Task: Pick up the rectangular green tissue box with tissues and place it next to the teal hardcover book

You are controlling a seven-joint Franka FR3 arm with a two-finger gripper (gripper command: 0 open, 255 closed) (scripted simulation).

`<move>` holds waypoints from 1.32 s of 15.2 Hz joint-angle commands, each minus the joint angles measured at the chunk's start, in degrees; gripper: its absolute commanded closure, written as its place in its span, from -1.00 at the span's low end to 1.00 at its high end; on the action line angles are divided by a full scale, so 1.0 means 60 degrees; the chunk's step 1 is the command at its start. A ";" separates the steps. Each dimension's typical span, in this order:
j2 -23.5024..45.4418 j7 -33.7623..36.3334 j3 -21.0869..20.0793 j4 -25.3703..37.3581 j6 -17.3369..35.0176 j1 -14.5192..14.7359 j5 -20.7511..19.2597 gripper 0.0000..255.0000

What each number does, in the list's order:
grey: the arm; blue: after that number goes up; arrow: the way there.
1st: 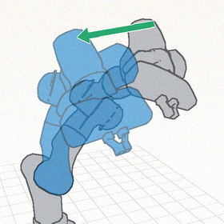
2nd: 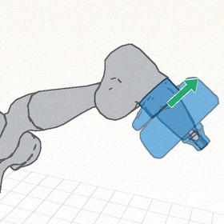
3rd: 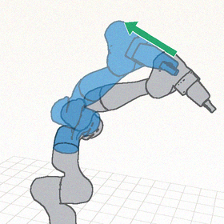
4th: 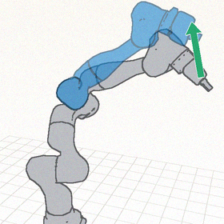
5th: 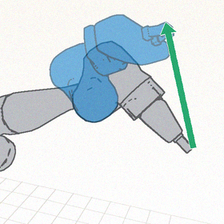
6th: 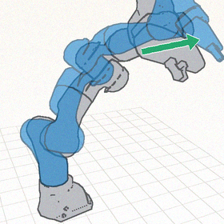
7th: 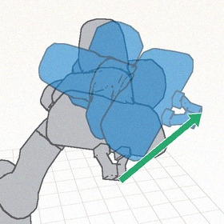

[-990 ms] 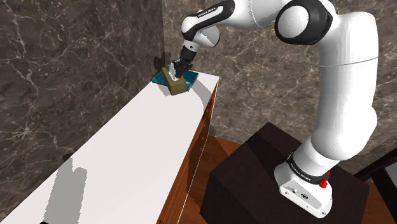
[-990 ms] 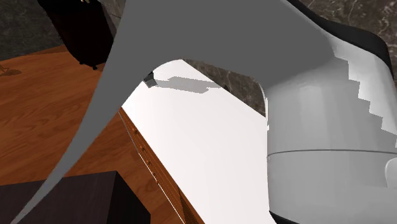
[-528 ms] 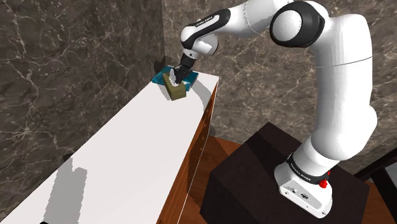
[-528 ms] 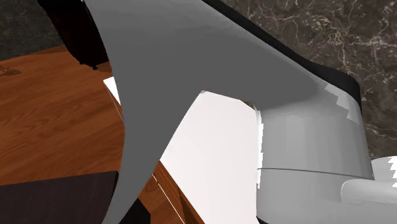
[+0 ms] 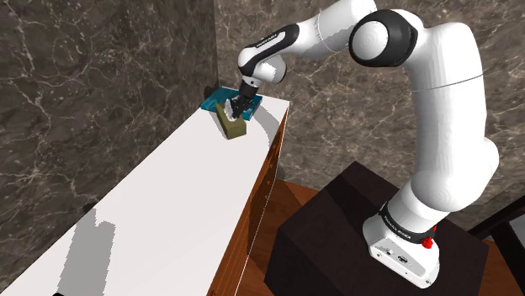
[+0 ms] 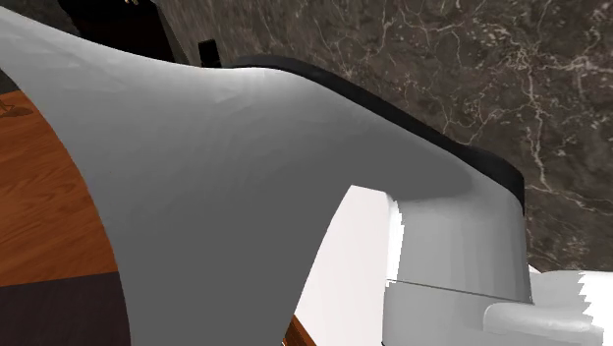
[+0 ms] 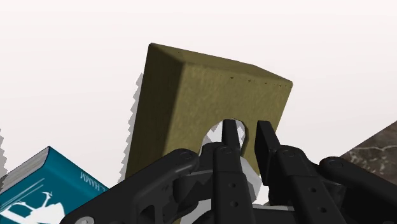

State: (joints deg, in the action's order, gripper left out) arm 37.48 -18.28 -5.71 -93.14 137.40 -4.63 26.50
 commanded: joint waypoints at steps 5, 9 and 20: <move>0.0195 -0.0091 -0.0031 0.0002 0.0190 -0.0003 0.0047 1.00; 0.0195 -0.0091 -0.0031 0.0002 0.0190 -0.0003 0.0047 1.00; -0.0717 -0.0057 0.0079 -0.0300 -0.0490 -0.0221 -0.0036 -1.00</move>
State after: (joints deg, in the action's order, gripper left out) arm 33.86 -18.65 -5.33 -94.76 135.08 -5.77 26.37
